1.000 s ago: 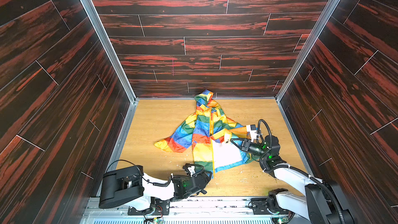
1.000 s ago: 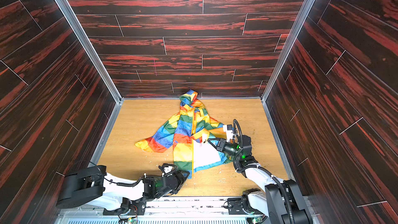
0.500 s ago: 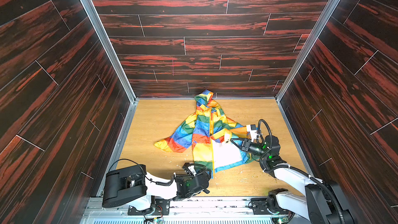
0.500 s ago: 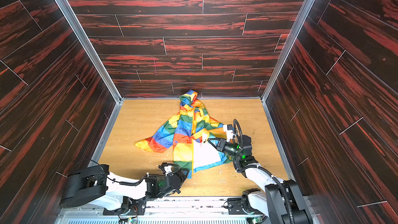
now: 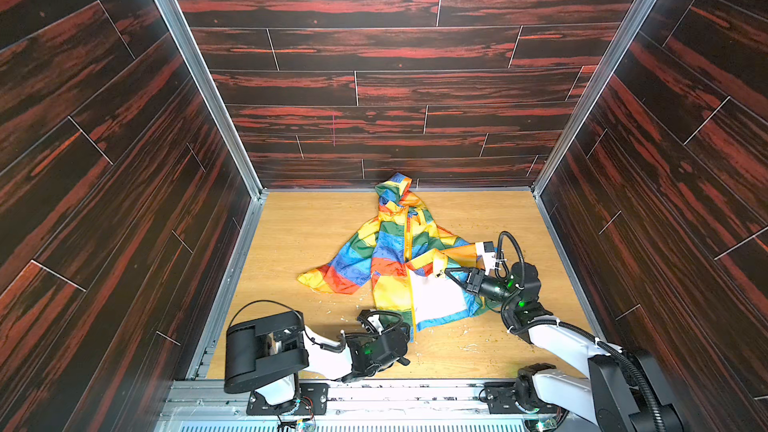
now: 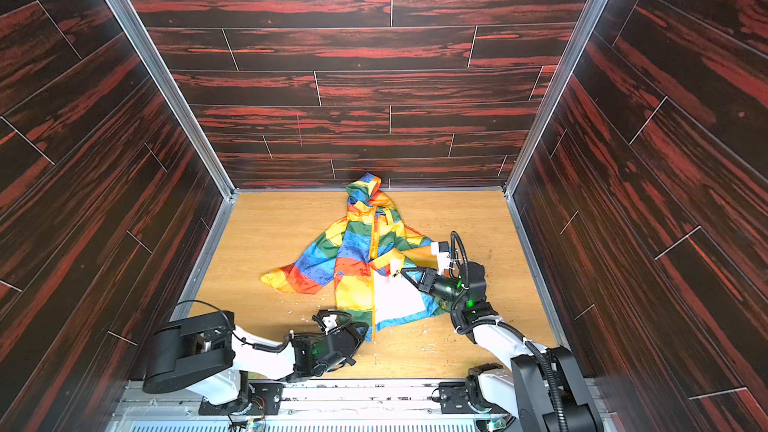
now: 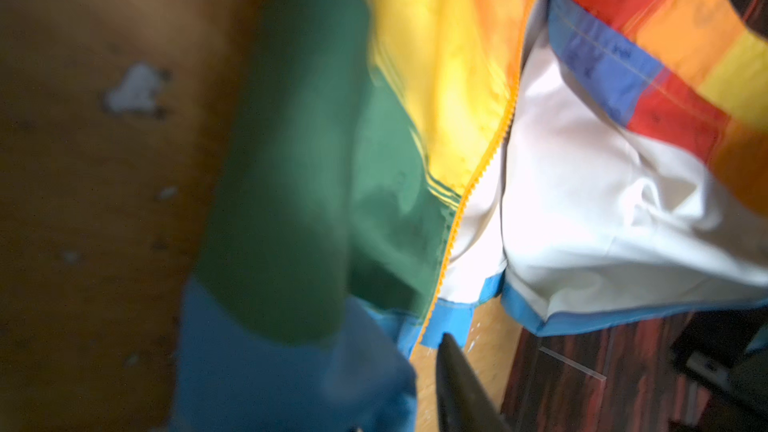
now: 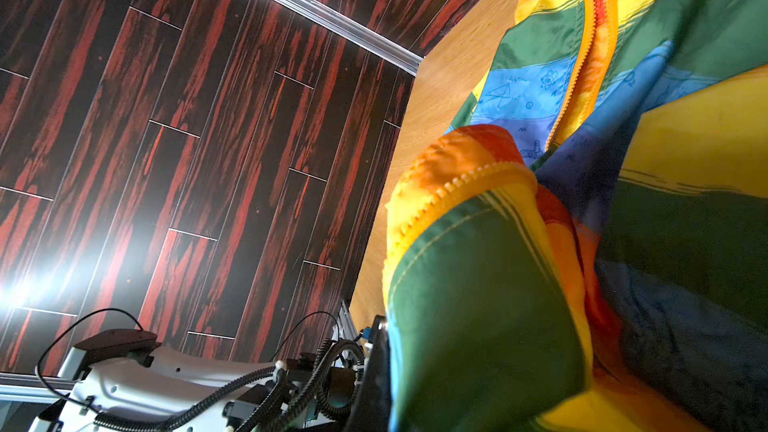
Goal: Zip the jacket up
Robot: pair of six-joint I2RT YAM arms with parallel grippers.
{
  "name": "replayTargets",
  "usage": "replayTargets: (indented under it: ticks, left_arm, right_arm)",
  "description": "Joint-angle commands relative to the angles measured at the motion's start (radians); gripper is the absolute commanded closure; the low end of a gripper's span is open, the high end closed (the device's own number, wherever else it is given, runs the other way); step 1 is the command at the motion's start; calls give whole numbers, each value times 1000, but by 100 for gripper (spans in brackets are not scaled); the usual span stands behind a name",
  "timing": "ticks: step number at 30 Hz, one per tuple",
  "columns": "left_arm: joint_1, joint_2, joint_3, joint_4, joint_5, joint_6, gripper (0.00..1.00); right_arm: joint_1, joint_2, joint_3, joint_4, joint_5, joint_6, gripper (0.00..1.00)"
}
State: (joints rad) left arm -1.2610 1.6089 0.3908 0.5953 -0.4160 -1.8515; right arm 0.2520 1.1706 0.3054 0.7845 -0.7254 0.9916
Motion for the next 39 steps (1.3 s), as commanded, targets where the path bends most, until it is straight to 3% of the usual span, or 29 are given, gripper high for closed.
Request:
replayTargets:
  ticks: [1, 5, 20, 31, 39]
  left_arm:
    - [10, 40, -33, -57, 49, -8, 82]
    - [15, 34, -44, -40, 56, -6, 100]
    - [-1, -103, -27, 34, 20, 208, 100]
    - [-9, -152, -53, 99, 6, 219, 100]
    - [-8, -57, -53, 147, 48, 127, 88]
  right_arm:
    - [-3, -8, -6, 53, -8, 6, 100]
    - [-3, -6, -7, 53, -9, 7, 100]
    - [-3, -2, -9, 51, -10, 4, 100]
    - [-3, 4, -8, 51, -11, 3, 100]
    - [-3, 8, -6, 52, -11, 4, 100]
